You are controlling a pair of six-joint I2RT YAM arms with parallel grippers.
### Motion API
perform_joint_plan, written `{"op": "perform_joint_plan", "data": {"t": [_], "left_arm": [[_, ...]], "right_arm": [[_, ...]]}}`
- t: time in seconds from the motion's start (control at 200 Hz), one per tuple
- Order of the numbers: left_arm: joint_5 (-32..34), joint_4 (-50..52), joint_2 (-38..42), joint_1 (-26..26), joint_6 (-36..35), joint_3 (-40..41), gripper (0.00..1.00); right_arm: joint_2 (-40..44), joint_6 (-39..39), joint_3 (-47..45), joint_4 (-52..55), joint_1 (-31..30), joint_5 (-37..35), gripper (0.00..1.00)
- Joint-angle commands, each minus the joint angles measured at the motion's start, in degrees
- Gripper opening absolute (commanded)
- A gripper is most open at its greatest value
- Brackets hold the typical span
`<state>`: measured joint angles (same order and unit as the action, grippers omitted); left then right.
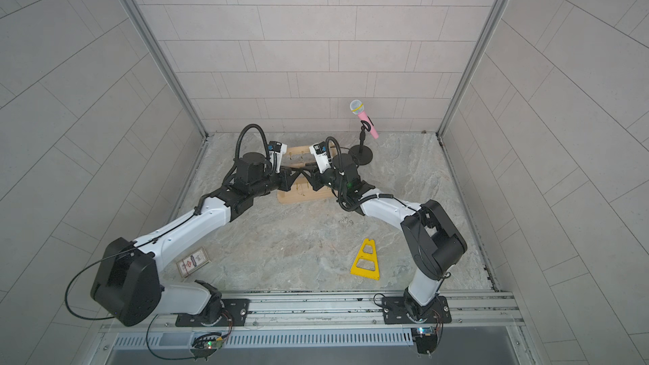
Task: Hang the necklace on the jewelry display stand
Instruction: Hang the necklace on the stand.
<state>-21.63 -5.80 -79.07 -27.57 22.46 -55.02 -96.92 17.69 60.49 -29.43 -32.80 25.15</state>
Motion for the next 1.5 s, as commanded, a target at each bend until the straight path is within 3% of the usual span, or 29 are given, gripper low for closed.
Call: {"op": "perform_joint_plan", "data": {"t": [0.0,0.18,0.385,1.051,1.496], "left_arm": [[0.0,-1.9,0.3,-0.4,-0.6,-0.3,0.05],[0.3,-1.8,0.6,-0.4,-0.7,-0.3,0.05],[1.2,-1.8,0.9,-0.3,-0.8,0.1,0.06],[6.8,-1.2,5.8,-0.4,-1.6,1.4,0.06],[12.9,-0.8,7.6,-0.4,-3.2,1.4,0.05]], "right_arm": [[-1.1,1.1,1.4,-2.1,-0.4,0.5,0.22],[-0.4,1.1,0.8,-2.2,-0.5,1.2,0.07],[2.2,1.0,-1.0,-1.5,-0.5,2.0,0.01],[3.9,1.9,-1.1,-0.8,-0.6,5.2,0.0],[-0.1,2.7,2.5,-1.9,-0.7,3.7,0.0]]}}
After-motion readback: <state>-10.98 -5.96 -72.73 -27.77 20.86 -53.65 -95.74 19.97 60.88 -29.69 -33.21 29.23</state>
